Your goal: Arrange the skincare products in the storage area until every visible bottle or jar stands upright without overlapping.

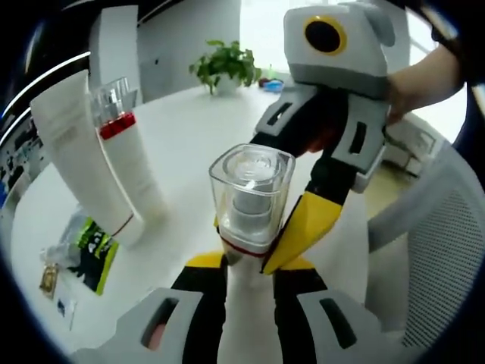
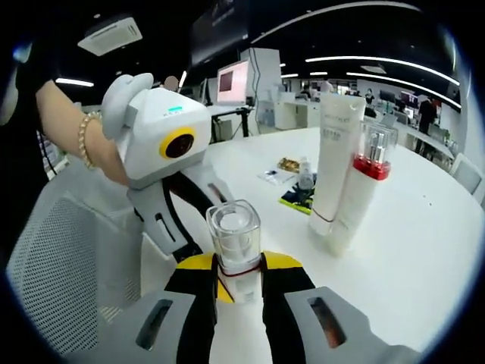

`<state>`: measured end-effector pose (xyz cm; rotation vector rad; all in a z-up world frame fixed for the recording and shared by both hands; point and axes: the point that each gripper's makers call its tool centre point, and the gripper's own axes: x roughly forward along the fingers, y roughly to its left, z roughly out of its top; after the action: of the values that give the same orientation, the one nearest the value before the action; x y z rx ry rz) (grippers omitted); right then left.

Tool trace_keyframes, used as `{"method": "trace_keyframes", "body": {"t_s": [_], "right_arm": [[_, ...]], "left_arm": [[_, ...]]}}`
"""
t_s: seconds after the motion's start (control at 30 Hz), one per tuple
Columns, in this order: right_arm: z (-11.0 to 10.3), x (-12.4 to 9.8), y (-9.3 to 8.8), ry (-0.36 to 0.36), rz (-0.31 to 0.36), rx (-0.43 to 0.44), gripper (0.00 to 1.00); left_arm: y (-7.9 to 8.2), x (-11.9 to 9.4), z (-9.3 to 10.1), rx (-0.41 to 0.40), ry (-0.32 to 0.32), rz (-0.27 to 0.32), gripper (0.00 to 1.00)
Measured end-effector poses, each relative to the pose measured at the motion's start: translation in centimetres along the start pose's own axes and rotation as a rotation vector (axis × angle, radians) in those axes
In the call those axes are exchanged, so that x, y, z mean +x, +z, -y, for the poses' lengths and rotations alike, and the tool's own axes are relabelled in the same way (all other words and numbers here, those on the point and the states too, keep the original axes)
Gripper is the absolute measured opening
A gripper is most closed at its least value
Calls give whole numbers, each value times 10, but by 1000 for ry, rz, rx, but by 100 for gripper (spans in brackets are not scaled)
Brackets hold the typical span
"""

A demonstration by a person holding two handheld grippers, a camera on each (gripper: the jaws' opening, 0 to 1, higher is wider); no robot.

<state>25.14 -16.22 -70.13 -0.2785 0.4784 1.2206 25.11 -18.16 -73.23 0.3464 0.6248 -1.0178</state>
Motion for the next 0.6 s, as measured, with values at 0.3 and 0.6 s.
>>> {"method": "trace_keyframes", "body": {"t_s": [0.3, 0.6], "right_arm": [[32, 9, 6, -2, 12, 27, 22], [54, 16, 11, -16, 44, 44, 22]], "left_arm": [[7, 14, -29, 0, -2, 15, 21], [13, 23, -55, -3, -9, 32, 21]]}}
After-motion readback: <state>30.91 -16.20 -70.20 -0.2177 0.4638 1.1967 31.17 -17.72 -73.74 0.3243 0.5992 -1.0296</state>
